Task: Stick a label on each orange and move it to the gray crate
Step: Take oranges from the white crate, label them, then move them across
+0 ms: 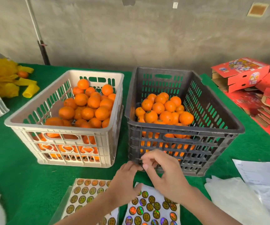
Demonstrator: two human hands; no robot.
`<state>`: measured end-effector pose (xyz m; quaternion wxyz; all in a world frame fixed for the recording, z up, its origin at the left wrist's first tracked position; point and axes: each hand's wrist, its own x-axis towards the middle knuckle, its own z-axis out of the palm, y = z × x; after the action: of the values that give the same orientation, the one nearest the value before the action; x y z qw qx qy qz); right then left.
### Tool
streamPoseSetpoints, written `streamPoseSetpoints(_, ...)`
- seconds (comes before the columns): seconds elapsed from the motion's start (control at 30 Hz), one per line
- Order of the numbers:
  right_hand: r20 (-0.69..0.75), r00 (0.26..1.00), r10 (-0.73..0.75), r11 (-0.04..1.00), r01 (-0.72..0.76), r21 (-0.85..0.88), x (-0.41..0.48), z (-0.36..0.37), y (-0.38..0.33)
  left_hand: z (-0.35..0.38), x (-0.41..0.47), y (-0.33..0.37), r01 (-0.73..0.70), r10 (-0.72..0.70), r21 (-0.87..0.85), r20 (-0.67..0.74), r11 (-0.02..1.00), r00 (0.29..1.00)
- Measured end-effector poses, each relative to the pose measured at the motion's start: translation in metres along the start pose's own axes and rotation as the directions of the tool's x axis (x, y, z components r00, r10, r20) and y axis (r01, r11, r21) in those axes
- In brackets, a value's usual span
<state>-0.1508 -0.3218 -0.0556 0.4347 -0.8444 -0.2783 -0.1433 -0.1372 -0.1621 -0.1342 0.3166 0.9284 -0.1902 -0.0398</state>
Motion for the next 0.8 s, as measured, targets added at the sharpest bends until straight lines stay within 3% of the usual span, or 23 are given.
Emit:
streamPoseSetpoints(0.1, -0.121, 0.971, -0.207, 0.978, 0.208, -0.006, 0.038, -0.005, -0.029, -0.056, -0.012, -0.001, -0.117, 0.101, -0.073, -0.199, 0.99, 0.975)
streamPoseSetpoints(0.2, -0.144, 0.939, -0.311, 0.95, 0.307, -0.048, 0.093, -0.005, -0.041, -0.121, -0.014, -0.013, -0.115, 0.082, -0.049, -0.44, 0.992, 0.894)
streamPoseSetpoints(0.33, 0.103, 0.98, -0.173, 0.952, 0.193, -0.239, 0.181, 0.02, -0.035, -0.189, -0.003, -0.047, -0.001, 0.009, 0.013, -0.601, 1.0, 0.8)
streamPoseSetpoints(0.47, 0.386, 0.92, -0.063, 0.874, 0.238, -0.425, 0.248, 0.06, -0.006, -0.233, 0.029, -0.088, 0.114, -0.072, 0.027, -0.63, 0.993, 0.773)
streamPoseSetpoints(0.57, 0.448, 0.893, 0.039, 0.874, 0.187, -0.448, 0.267, 0.082, 0.016, -0.256, 0.067, -0.124, 0.175, -0.123, 0.027, -0.607, 0.984, 0.785)
streamPoseSetpoints(0.67, 0.473, 0.879, 0.056, 0.878, 0.181, -0.442, 0.271, 0.094, 0.036, -0.273, 0.111, -0.163, 0.356, -0.284, 0.096, -0.429, 0.929, 0.857)
streamPoseSetpoints(0.73, 0.469, 0.882, 0.051, 0.879, 0.183, -0.44, 0.272, 0.095, 0.043, -0.276, 0.135, -0.184, 0.418, -0.367, 0.288, -0.215, 0.862, 0.905)
streamPoseSetpoints(0.8, 0.465, 0.883, 0.059, 0.887, 0.168, -0.431, 0.272, 0.094, 0.044, -0.271, 0.151, -0.2, 0.375, -0.436, 0.539, -0.015, 0.754, 0.9)
